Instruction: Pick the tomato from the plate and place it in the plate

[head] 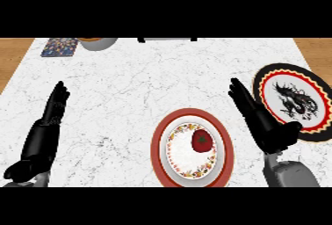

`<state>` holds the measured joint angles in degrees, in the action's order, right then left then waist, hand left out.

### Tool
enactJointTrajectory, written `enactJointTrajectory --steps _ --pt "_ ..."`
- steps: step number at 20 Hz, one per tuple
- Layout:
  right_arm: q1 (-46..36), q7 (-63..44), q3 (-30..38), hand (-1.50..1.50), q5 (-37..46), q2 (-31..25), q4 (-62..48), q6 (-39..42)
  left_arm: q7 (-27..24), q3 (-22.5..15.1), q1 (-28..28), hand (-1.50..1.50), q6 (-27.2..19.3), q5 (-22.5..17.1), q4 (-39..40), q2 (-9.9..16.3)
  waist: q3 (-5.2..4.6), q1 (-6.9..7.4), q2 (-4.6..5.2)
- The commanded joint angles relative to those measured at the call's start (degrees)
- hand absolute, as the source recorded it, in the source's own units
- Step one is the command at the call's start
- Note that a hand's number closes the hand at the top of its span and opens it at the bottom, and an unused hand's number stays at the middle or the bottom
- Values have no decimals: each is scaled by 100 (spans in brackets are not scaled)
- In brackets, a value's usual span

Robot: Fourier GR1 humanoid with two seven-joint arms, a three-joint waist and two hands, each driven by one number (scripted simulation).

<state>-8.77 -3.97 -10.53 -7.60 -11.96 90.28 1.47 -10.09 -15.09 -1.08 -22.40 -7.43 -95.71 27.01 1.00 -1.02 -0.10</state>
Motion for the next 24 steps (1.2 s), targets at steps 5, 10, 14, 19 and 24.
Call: enactJointTrajectory --steps 5,10,14,19,24 --pt "-1019 459 1149 150 -86 -439 214 -292 1395 -219 369 0 302 -812 902 -526 -100 53 65" --pt "-434 715 1540 -150 1496 -693 -343 -1893 1688 -325 415 0 779 -1313 1062 -704 -99 -2 56" --pt "105 2105 1610 -150 1140 -85 -362 -1993 1637 -360 73 0 755 -1210 1716 -1106 -97 41 28" --pt "713 1435 1620 -150 1299 -704 681 -1331 2112 -107 -49 0 844 -1100 1362 -1087 -102 72 4" --pt "1006 487 1061 -150 1845 -1596 819 -445 1995 -218 51 0 869 -1091 1439 -1144 -114 39 1"
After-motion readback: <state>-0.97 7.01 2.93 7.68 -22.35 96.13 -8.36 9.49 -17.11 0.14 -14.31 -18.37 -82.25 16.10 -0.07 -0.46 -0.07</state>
